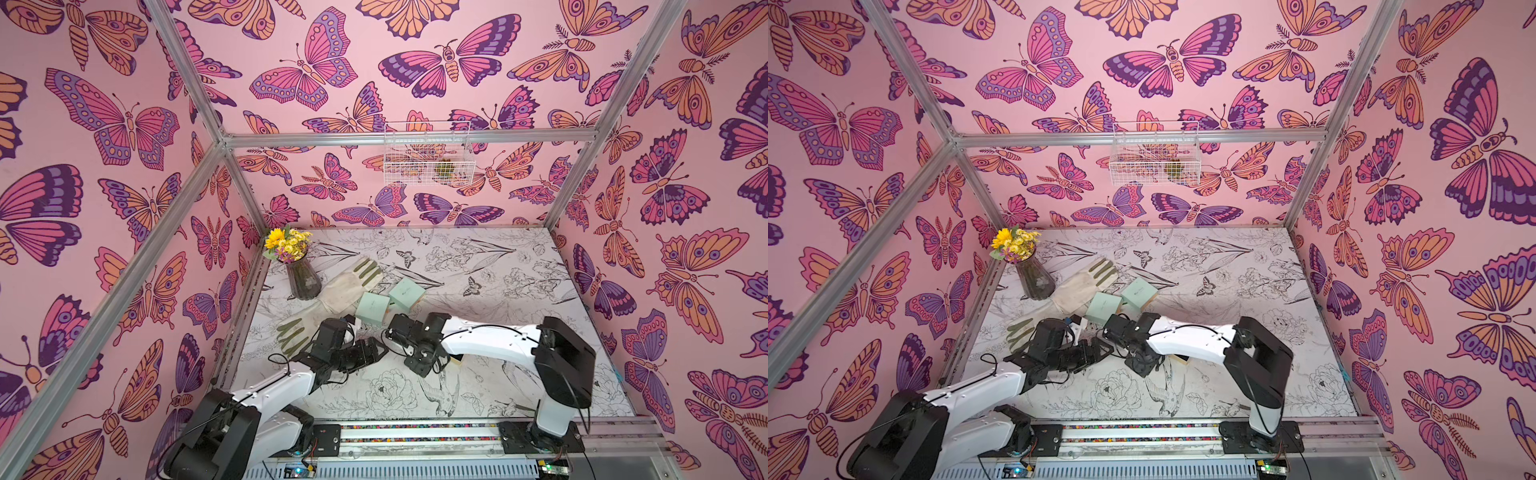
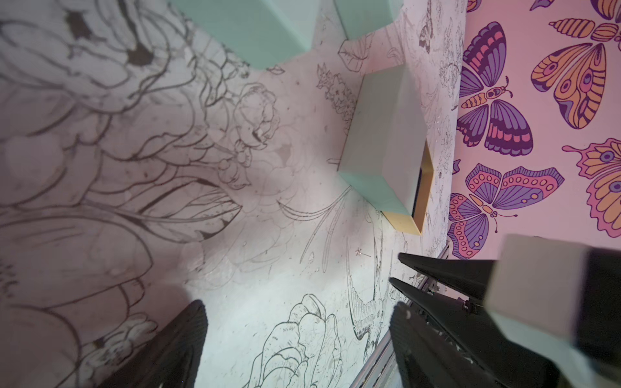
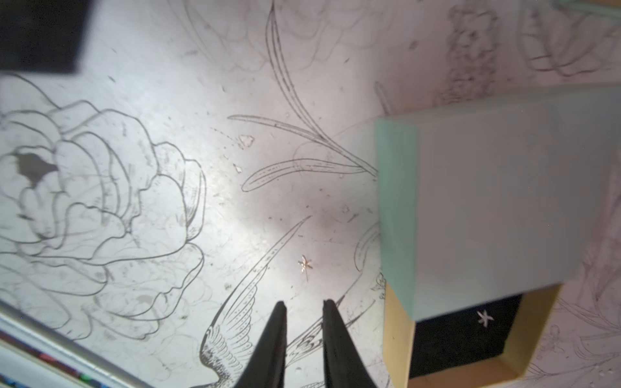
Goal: Place the earrings into the drawer-style jewelry box
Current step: Place the earring at the center of the board, then adjust the earring at the center of the board.
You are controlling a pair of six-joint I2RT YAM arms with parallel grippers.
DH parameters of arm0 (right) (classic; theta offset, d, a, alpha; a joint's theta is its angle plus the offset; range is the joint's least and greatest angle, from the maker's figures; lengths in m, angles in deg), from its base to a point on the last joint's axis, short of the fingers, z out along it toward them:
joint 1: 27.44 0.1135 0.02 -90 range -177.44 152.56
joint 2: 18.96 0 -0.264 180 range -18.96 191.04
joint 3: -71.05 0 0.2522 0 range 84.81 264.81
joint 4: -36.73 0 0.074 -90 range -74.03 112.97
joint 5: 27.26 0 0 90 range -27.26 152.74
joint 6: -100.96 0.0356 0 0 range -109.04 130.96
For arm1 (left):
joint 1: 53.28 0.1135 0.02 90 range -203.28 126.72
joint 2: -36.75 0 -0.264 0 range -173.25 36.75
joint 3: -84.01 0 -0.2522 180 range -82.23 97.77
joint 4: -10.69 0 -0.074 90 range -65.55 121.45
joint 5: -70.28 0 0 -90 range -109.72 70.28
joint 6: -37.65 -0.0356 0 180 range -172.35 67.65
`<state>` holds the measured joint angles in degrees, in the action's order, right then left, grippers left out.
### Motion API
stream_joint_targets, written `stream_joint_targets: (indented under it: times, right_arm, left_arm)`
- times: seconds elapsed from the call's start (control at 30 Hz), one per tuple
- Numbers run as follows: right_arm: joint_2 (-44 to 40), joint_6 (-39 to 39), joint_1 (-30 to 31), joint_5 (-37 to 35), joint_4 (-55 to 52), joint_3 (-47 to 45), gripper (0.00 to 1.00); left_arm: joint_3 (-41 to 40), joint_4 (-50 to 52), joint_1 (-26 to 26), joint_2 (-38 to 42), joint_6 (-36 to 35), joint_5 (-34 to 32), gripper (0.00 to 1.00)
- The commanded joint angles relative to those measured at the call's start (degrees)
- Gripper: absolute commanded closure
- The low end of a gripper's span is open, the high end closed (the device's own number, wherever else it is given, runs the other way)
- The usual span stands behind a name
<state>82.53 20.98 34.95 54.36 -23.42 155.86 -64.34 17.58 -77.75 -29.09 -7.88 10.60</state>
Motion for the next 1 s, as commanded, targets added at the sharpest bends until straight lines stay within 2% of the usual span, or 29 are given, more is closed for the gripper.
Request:
stream_joint_targets:
  times: [0.0, 0.13, 0.23, 0.43, 0.57, 0.7, 0.97]
  right_arm:
    - [-6.78, 12.25, -2.14, 2.95, 3.23, -4.07, 0.80]
    - [-13.50, 23.98, -4.73, 9.77, 8.73, -11.08, 0.83]
    - [-14.65, 29.76, -6.84, 14.74, 11.18, -13.98, 0.84]
    - [-13.36, 33.99, -7.94, 16.66, 12.29, -15.11, 0.84]
    - [-9.83, 34.45, -7.98, 14.50, 10.77, -14.33, 0.91]
    - [-6.84, 34.28, -8.06, 12.73, 9.00, -12.54, 0.98]
    - [-3.17, 33.84, -8.40, 12.09, 8.83, -10.84, 1.00]
  left_arm:
    - [3.93, 0.93, -1.41, -0.78, -4.43, 0.93, 0.12]
    - [6.79, 2.51, -6.98, -1.50, -7.11, -2.05, 0.11]
    - [8.24, 2.50, -10.74, -3.34, -7.89, -3.23, 0.11]
    - [9.27, 2.29, -14.52, -6.49, -8.00, -4.55, 0.12]
    - [7.98, 0.75, -14.13, -6.50, -6.75, -5.32, 0.12]
    - [7.29, -0.37, -11.35, -8.66, -5.54, -3.83, 0.12]
    - [6.74, -1.53, -8.85, -8.84, -5.88, -1.43, 0.12]
